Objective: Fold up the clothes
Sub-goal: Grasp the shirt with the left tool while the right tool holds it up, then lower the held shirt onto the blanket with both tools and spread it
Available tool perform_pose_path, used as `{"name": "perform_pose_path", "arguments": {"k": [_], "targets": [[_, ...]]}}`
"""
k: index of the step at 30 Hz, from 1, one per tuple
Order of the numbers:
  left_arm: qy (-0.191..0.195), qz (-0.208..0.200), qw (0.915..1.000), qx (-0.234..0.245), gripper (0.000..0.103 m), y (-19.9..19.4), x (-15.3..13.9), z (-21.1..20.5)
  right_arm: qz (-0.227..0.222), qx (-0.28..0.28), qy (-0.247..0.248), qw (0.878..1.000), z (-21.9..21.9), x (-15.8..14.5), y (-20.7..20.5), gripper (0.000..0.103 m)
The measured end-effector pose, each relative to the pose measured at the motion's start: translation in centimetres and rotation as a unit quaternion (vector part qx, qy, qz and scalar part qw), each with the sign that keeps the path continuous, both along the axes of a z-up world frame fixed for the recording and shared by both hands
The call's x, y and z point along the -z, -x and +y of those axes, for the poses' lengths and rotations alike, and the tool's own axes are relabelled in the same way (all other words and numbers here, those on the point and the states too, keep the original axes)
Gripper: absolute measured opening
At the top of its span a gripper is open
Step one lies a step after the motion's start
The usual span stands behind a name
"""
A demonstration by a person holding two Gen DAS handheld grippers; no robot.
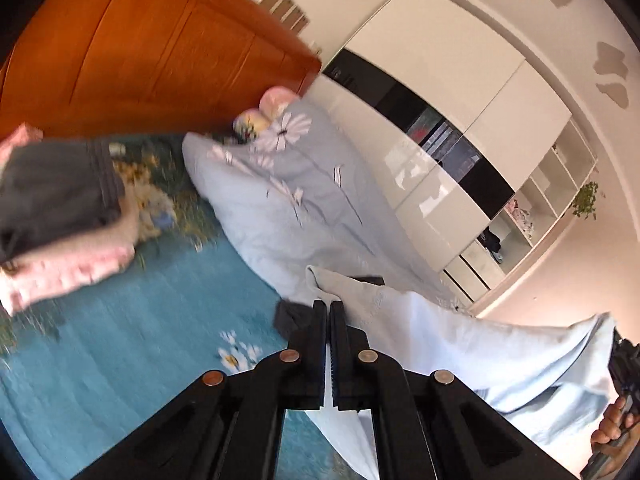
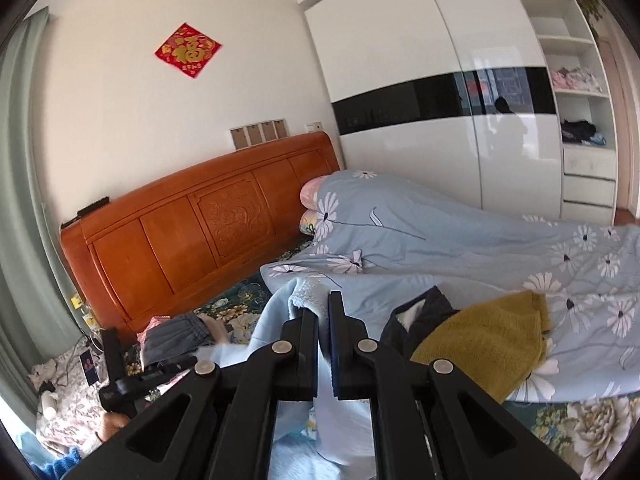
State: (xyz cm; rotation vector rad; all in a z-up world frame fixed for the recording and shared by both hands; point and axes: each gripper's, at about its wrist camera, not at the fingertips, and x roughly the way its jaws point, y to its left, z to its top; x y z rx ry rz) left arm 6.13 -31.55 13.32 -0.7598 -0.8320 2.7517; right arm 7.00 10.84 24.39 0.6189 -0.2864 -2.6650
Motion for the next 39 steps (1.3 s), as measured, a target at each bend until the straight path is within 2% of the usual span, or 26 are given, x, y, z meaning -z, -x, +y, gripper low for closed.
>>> {"name": "perform_pose_path", "arguments": {"k": [3,5,10,14,17,20,22,25,27,29,34,36,39], "targets": [[0.043,0.034,0.9984,-0.013,0.002,-1.4,-3.6,-1.2,-0.016,0.017,0.027,0.999,1.5,0.8,0.0,0.004],[0.061,0.055,0.9965,-0.016,0.002,-2.8,-4.9,-1.1,-0.021,0.023,0.043,0.999,2.3,0.9,-0.3,0.004],[0.081,0.094,0.9922,-0.013,0.002,-7.5,-6.3,0.1,-0.014,0.014,0.021,1.000,3.4,-0.5,-3.1,0.004],[0.093,0.101,0.9904,-0.013,0.002,-11.6,-6.8,0.4,-0.026,-0.007,0.004,1.000,3.7,-0.4,-6.4,0.004],[0.120,0.110,0.9867,0.000,0.002,-14.1,-8.2,0.8,-0.060,-0.037,0.021,0.997,4.1,0.2,-8.7,0.004],[0.167,0.105,0.9804,0.001,0.002,-14.3,-9.6,1.4,-0.081,-0.060,0.023,0.995,4.6,0.8,-9.8,0.004],[0.187,0.092,0.9780,-0.004,0.002,-13.3,-9.5,1.9,-0.103,-0.062,0.027,0.992,5.2,2.5,-8.9,0.004],[0.186,0.038,0.9819,0.003,0.002,-10.2,-6.2,2.9,-0.192,-0.035,0.025,0.980,5.9,8.2,-5.3,0.004],[0.175,-0.010,0.9845,0.011,0.002,-8.0,-2.5,3.8,-0.257,-0.008,0.001,0.966,5.9,13.4,-2.7,0.004],[0.166,-0.063,0.9841,0.014,0.002,-6.0,1.6,4.8,-0.296,0.009,-0.025,0.955,5.7,18.5,-1.0,0.004],[0.150,-0.192,0.9697,0.021,0.002,-1.7,11.3,6.4,-0.366,0.038,-0.019,0.930,6.3,28.0,2.4,0.004],[0.144,-0.227,0.9629,0.020,0.002,-0.7,13.7,6.7,-0.379,0.060,-0.019,0.923,7.0,30.1,3.6,0.004],[0.140,-0.254,0.9569,0.017,0.002,0.9,15.6,7.0,-0.394,0.075,-0.026,0.916,7.6,32.1,5.1,0.005]]}}
